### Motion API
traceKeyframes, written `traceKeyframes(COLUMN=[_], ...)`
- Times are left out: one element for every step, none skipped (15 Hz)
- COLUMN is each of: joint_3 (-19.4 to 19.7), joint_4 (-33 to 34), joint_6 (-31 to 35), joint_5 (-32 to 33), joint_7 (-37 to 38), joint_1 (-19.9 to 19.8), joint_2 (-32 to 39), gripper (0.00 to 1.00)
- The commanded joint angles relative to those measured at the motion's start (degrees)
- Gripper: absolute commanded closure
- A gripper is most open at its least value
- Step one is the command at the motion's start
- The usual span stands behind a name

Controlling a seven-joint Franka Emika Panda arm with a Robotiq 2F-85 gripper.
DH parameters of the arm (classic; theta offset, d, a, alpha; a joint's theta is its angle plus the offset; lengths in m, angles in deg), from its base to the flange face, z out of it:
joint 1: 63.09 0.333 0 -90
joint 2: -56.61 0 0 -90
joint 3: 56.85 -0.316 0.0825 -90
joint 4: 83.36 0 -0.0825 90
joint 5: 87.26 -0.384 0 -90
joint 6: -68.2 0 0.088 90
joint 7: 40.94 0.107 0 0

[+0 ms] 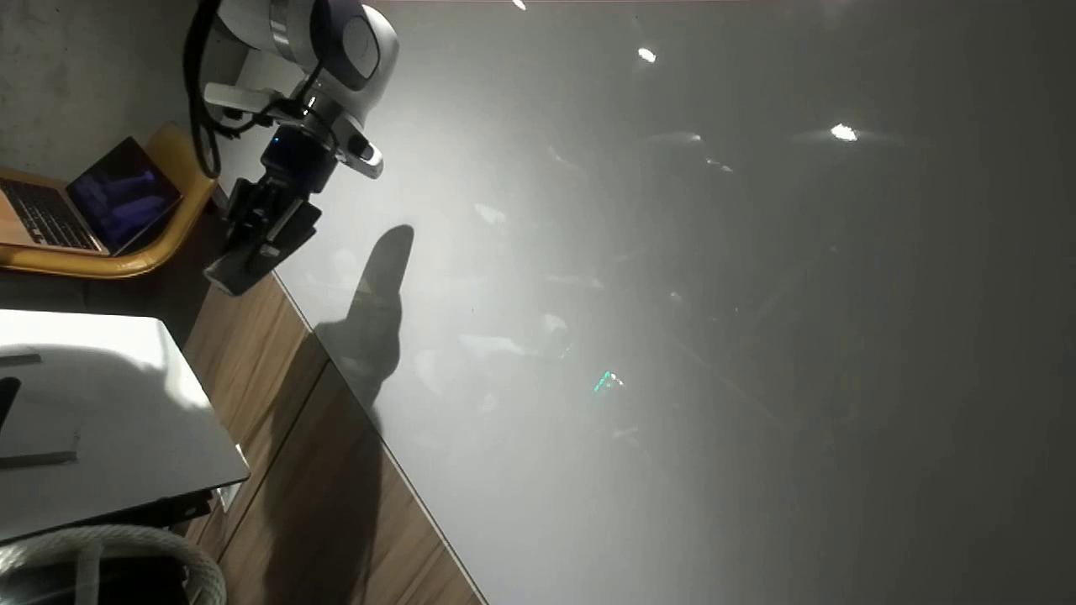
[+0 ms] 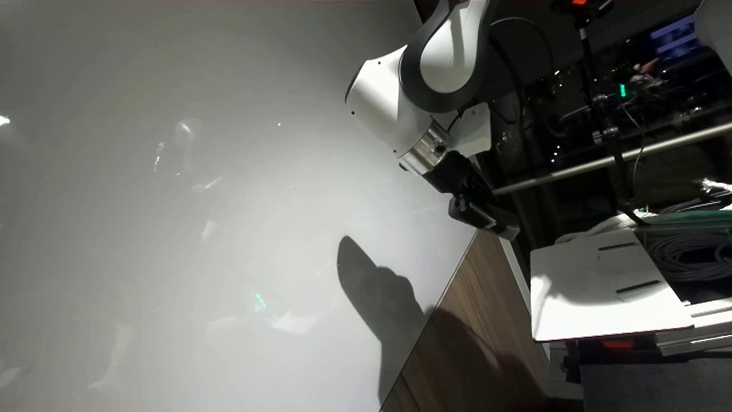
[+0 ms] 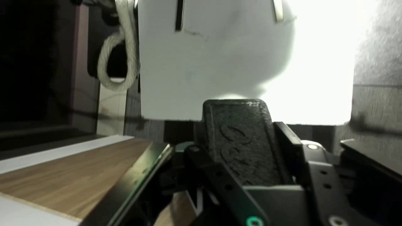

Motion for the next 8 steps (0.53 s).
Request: traceKeyframes(joint_3=[0.0, 0.2, 0.3, 0.6, 0.9, 1.3, 1.7, 2.2], joint_4=[-3.4, -3.6, -3.4, -3.1, -2.8, -2.5, -2.7, -2.4], joint_6=[-1.9, -0.8, -0.2, 0.3, 0.8, 1.1, 1.9, 2.3], joint_5=[-6.6, -7.9, -8.8, -8.9, -8.7, -8.6, -8.3, -8.3], joint_7=[-5.2, -6.3, -6.8, -6.8, -6.5, -6.5, -6.5, -6.6], joint_1=[-1.8, -2.2, -2.6, -3.2, -3.7, -4.2, -4.9, -5.3], joint_2=[-0.6, 0.9, 2.7, 4.2, 5.5, 6.8, 8.0, 9.2], gripper=[0.71, 0.71, 0.71, 0.71, 0.71, 0.71, 0.71, 0.71])
